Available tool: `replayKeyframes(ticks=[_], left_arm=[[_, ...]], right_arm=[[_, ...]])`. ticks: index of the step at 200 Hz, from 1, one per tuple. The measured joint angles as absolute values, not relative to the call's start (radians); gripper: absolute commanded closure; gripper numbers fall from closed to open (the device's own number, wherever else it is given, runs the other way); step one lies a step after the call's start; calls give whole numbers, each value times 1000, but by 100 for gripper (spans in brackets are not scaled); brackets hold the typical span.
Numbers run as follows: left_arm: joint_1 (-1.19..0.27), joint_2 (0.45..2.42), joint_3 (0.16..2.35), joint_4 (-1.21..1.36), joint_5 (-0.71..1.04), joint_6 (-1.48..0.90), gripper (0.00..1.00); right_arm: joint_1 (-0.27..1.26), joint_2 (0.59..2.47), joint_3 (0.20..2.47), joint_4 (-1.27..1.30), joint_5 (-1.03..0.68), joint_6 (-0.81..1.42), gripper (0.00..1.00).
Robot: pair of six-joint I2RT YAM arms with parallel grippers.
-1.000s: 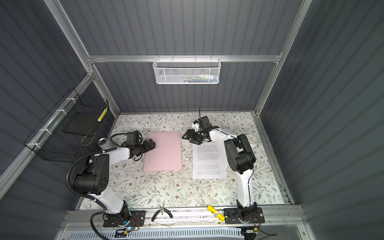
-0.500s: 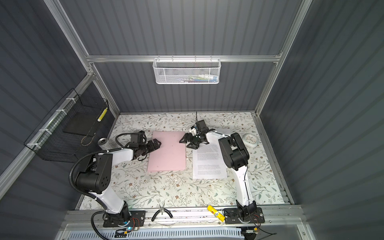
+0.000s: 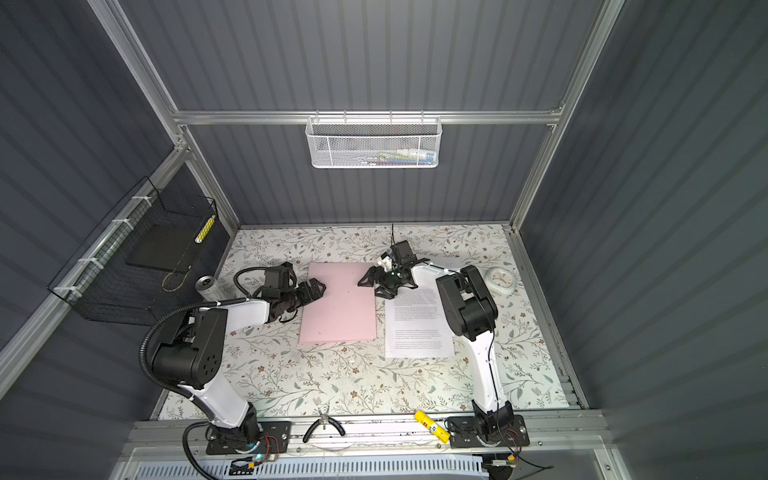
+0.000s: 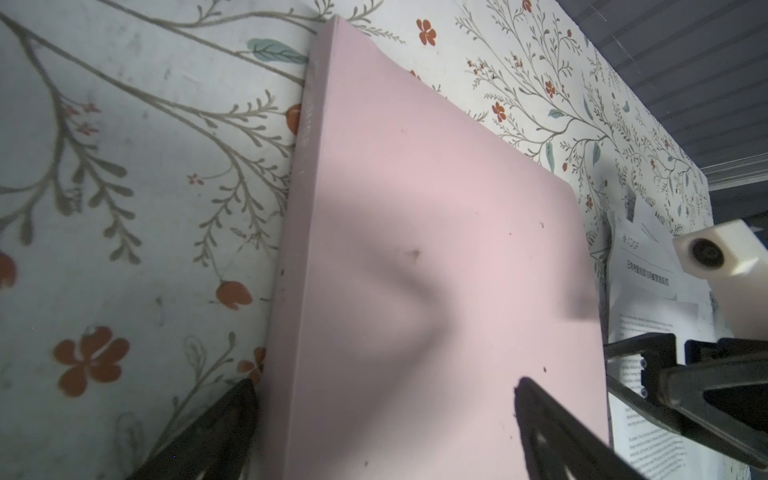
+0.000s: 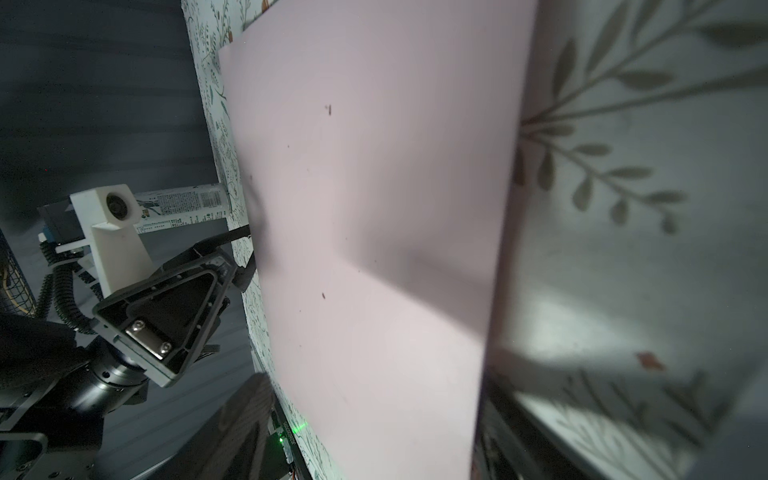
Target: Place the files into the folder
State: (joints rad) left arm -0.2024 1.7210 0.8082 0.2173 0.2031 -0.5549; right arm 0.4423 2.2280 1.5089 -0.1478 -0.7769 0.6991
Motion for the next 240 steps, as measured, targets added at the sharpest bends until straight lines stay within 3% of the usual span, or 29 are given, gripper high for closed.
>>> replayKeyframes(ticks=[117,190,218,240], left_arm=[[-216,1721,809,216,191,-554,3],[-243,1699,817,153,136,-527,1],[-311,1596,816,48,-3,-487,1],[-430,1484,819,-19,-145,-450,1]], right_arm=[[447,2133,1449,-104,-769,698,28],[447,2090,1432,-55,-824,731,55],[448,2067,1432,-40,-839,736,81],[448,2067,1419,-17,-851,761,89]])
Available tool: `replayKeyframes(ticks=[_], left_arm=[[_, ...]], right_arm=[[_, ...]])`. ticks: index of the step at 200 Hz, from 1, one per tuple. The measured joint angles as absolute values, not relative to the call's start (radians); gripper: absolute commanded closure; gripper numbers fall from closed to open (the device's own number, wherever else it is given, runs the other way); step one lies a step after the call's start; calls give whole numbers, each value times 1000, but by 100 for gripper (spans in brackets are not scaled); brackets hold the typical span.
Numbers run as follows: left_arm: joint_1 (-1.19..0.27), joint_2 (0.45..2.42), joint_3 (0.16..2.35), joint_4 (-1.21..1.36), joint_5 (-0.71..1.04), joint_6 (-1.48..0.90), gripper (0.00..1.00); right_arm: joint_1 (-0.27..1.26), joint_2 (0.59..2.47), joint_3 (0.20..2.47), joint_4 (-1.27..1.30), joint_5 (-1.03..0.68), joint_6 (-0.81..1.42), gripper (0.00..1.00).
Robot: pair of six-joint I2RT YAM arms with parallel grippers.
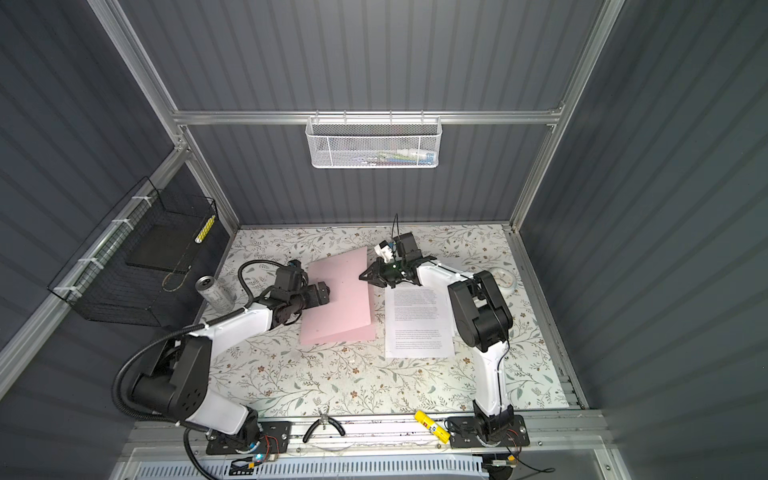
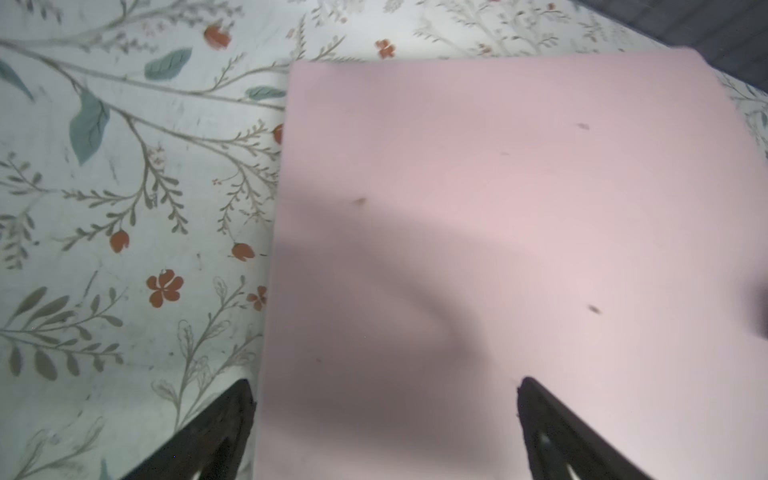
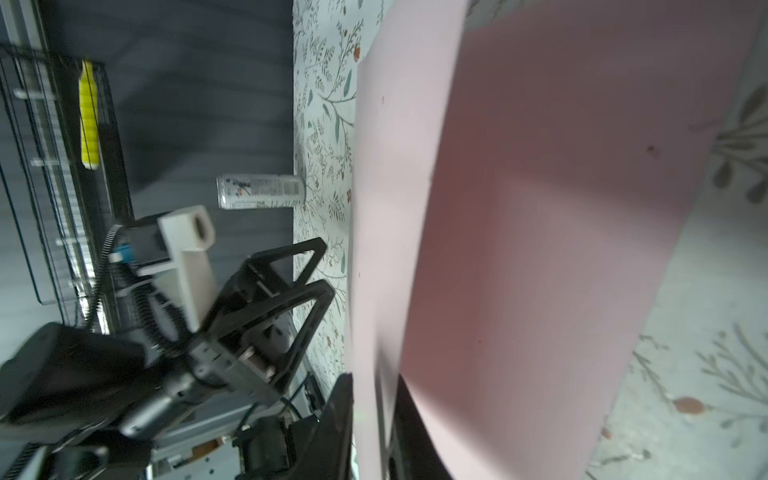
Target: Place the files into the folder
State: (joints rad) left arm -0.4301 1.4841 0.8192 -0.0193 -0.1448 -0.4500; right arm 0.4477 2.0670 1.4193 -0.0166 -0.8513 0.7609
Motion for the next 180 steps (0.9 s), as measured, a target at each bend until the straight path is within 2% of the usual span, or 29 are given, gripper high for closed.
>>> replayKeyframes(ticks=[25,63,95,134,180], left_arm=[[-575,1396,834,-87,-310,-407,1],[-776,1372,878,-199,-532,-353,0],[-949,1372,903,-278,-678,-331,0],[-1098,1338,915,-350,-713,-316,1],[-1143,1259,915,-370,-680,-323,0]], right_arm=[[448,2067,1383,13,-860,792,100],[452,2053,1345,32,-860,859,100],[477,1990,1345,-49,-799,872,100],[515,1928,1353,-137,-709,905,100],[561,1921,1356,-189,-619,942,100]])
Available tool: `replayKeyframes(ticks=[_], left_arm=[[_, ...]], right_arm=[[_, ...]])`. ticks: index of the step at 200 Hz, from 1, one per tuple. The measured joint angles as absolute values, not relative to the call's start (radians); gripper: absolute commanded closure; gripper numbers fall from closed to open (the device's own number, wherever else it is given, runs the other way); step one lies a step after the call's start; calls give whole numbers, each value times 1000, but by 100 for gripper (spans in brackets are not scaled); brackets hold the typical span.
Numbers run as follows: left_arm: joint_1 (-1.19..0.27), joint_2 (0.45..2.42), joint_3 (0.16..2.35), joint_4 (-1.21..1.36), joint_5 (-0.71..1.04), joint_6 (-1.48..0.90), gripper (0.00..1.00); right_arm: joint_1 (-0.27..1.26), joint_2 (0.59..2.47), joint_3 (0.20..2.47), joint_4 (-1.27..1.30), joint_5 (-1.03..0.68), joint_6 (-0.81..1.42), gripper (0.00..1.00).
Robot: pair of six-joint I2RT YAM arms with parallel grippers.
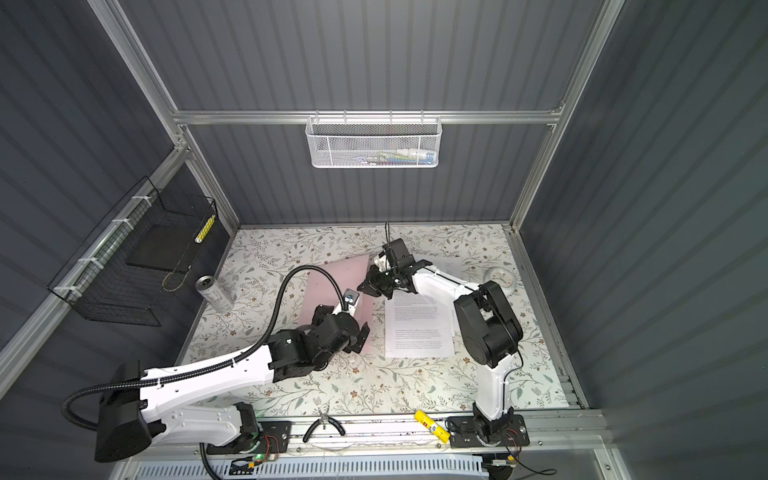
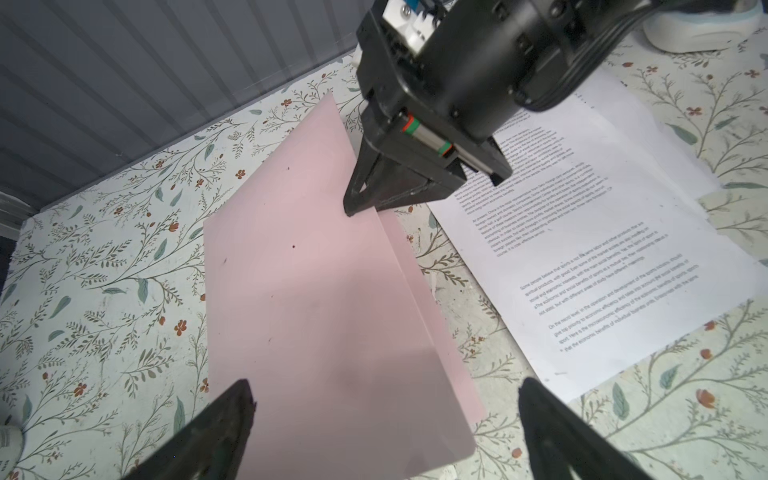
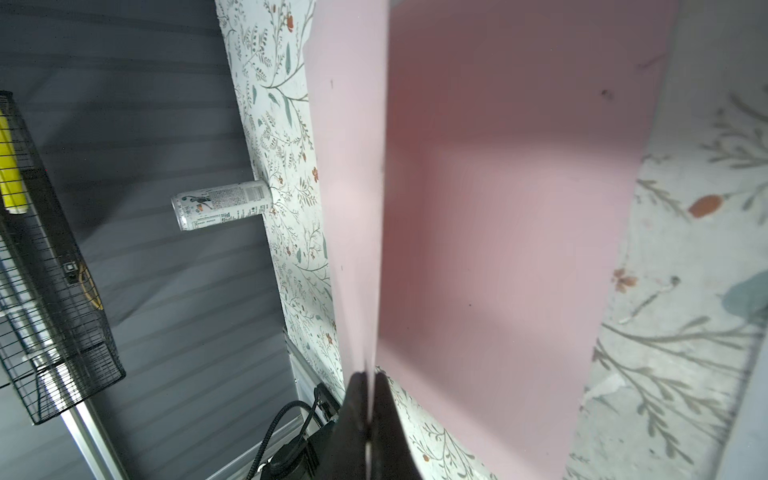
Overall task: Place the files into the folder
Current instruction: 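Raise the pink cover upright with the right gripper while the left holds the folder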
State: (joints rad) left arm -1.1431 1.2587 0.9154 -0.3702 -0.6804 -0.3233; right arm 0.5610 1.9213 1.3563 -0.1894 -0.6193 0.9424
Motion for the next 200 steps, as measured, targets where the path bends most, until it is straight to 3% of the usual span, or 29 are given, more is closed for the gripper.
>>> replayKeyframes(ticks=[69,92,141,151,166,200], left_arm=[[-1145,1367,916,-384,-683,-326,3],[-1146,1451,933,-412,-715,-337,10],[-1147,1505,979,-460,-794,-358,45],[-1147,1505,984,-459,-804,-354,62],[-1147,1505,987,-460,-812,-352,100],[-1147,1505,1000,-478,-840,-339,100]], right_arm=[[588,1888,1356,-200,-562,995,100],[588,1858,1356,-199,-550,1006,100],[591,1841,1356,-201,-541,1007,100],[591,1841,1356,-203,-542,1007,100],[592,1841,1356,-202,-537,1004,100],[588,1843,1363,-218,-522,987,100]])
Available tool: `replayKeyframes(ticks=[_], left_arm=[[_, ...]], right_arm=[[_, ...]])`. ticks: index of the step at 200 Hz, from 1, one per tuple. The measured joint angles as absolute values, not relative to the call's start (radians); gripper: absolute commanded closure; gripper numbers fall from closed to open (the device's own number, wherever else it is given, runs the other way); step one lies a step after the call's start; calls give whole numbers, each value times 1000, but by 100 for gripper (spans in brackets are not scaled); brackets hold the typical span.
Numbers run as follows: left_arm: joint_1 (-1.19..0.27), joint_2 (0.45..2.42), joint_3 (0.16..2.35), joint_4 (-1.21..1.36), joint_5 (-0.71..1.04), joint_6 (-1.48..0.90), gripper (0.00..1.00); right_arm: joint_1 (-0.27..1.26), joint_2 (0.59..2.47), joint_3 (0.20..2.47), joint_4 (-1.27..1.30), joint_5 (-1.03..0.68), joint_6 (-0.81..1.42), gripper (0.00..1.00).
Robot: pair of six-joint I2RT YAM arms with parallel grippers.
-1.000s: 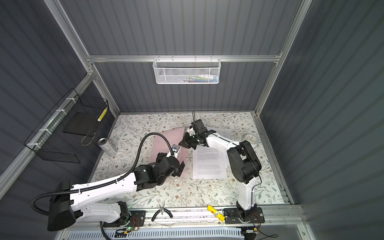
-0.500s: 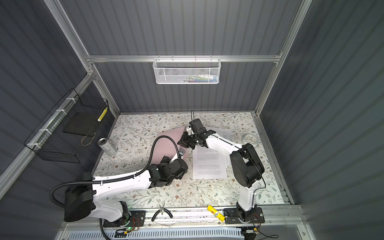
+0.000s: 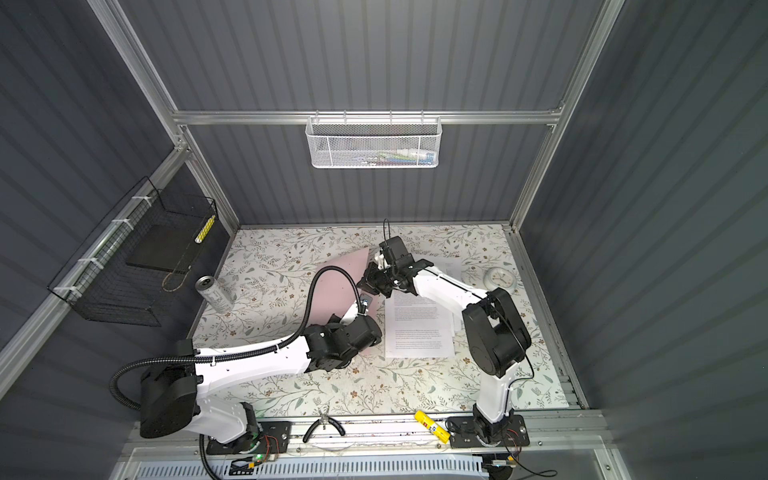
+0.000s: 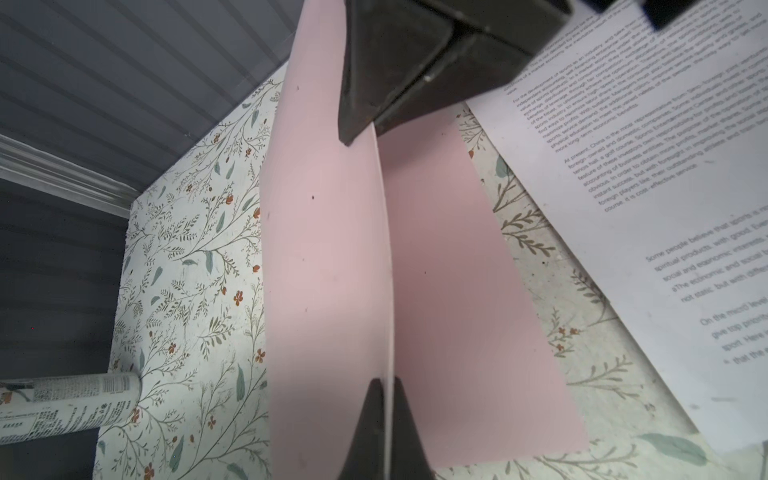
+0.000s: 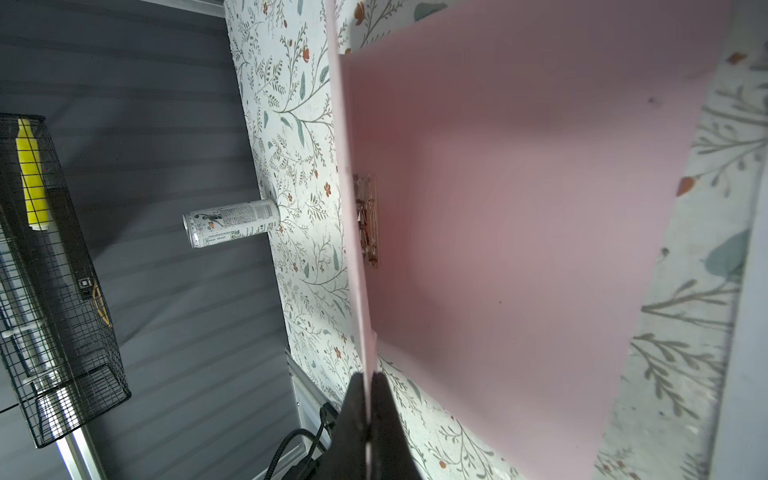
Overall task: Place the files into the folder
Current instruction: 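Raise the pink cover upright with the right gripper while the left holds the folder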
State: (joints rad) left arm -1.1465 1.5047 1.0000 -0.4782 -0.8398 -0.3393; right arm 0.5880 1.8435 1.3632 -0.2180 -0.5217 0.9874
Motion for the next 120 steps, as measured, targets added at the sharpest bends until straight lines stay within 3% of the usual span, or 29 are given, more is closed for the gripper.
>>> replayKeyframes(ticks=[33,50,69,120], left_arm=[[-1145,1489,1003,-477,-846,-324,100],[-1142,1462,1005,-479,-850,-325,100],[-1142,1443,1032,-493,-856,-330,100],[-1132,1438,1103,-503,-876,-387,100]], right_arm=[[584,1862,1411,-241,-548,934,100],[570,1874,1437,-238,-607,902,77],[530,1878,1440,-188,-687,897,63],[323,1855,1440,-14,-818,945,57]])
